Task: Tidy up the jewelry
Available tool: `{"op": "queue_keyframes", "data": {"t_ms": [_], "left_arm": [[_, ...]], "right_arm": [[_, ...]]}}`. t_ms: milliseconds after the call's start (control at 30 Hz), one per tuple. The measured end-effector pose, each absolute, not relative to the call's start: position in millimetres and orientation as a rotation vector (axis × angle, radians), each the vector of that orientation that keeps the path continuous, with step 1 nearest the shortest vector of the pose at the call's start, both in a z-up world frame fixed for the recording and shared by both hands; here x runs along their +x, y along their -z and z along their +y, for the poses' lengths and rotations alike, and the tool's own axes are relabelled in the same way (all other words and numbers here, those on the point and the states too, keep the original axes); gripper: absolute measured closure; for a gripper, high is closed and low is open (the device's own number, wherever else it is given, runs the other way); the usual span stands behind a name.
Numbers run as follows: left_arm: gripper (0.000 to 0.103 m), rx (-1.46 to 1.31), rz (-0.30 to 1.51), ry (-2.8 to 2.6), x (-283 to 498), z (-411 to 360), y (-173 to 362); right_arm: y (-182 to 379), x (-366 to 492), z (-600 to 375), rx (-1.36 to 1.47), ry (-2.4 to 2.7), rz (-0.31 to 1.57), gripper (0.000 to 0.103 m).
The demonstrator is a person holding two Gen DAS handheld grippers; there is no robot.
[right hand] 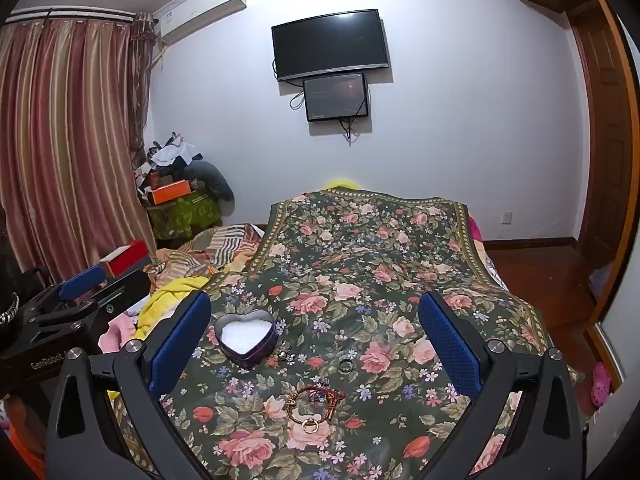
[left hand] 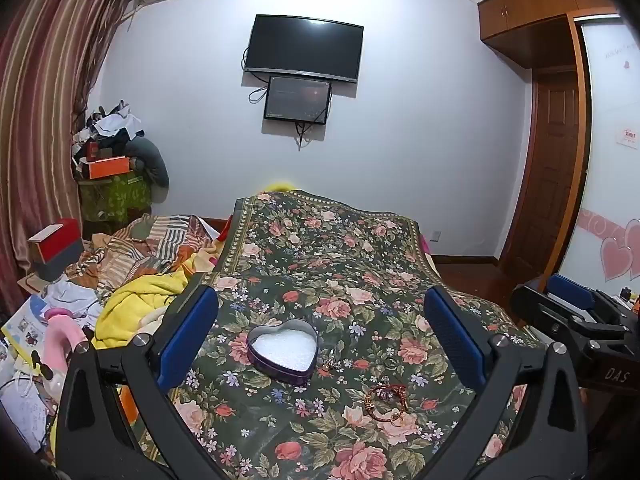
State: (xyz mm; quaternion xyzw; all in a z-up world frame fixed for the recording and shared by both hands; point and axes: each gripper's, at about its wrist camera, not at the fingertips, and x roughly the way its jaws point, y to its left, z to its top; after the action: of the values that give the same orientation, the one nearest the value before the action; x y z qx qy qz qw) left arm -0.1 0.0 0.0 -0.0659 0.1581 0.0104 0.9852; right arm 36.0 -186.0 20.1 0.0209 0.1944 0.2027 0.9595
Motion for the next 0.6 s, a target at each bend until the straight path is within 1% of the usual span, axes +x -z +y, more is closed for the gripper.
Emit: {"op": "queue_keyframes", "data": {"t_ms": [300, 600], "left_arm": [[0.0, -0.133, 0.313, -0.029, -2.1, -4.4, -1.2], [0.0, -0.135, 0.319, -0.017, -1.3, -1.8, 9.7]], "right_arm": [[-20.6, 35.2, -185.2, 0.043, -0.411, 0.394, 0.0], [-21.1, 34.8, -185.4, 0.04, -0.41, 0.393, 0.0]]}}
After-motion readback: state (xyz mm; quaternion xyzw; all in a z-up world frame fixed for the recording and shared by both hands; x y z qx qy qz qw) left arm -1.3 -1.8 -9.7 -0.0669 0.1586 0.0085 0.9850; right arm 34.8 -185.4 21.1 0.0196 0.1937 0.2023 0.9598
